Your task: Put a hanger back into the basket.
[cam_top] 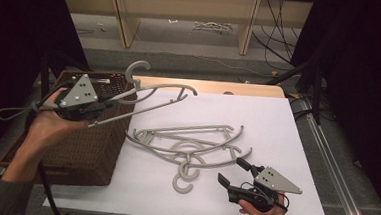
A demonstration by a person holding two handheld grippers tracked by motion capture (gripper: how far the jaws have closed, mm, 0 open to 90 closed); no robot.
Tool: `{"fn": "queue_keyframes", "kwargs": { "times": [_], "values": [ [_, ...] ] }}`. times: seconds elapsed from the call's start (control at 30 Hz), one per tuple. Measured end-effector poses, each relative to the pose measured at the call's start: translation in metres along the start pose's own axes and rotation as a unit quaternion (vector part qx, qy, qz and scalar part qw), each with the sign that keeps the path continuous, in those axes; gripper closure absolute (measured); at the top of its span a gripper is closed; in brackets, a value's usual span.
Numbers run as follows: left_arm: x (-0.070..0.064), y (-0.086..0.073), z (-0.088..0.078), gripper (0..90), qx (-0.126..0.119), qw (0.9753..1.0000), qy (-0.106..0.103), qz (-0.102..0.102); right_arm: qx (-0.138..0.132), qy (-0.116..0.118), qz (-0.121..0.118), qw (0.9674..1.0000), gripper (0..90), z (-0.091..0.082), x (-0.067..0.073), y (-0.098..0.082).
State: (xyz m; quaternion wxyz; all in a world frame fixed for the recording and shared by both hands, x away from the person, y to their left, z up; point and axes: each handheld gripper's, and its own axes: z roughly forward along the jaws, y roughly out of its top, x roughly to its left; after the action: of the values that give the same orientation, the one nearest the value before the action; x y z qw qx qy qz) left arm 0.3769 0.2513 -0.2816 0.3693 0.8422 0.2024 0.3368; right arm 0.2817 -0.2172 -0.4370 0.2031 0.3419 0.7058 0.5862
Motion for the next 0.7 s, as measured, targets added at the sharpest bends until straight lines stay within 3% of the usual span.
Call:
{"fn": "queue_keyframes", "kwargs": {
  "times": [0.3, 0.37, 0.53, 0.7],
  "values": [
    [0.023, -0.030, -0.025, 80.0, 0.005, 0.9980, 0.048, -0.042, 0.004, 0.000, 0.002, 1.0000, 20.9, 0.001, 0.000, -0.001],
    [0.027, -0.034, -0.026, 80.0, 0.001, 0.9982, 0.048, -0.036, 0.000, 0.000, 0.003, 1.0000, 20.9, 0.002, 0.000, -0.001],
    [0.038, -0.053, -0.034, 80.2, 0.006, 0.9958, 0.067, -0.063, 0.002, -0.004, 0.000, 1.0000, 20.9, 0.001, 0.000, -0.001],
    [0.045, -0.064, -0.039, 80.2, 0.013, 0.9939, 0.079, -0.076, 0.001, 0.001, 0.001, 1.0000, 20.9, 0.002, 0.000, -0.002]
  ]
}}
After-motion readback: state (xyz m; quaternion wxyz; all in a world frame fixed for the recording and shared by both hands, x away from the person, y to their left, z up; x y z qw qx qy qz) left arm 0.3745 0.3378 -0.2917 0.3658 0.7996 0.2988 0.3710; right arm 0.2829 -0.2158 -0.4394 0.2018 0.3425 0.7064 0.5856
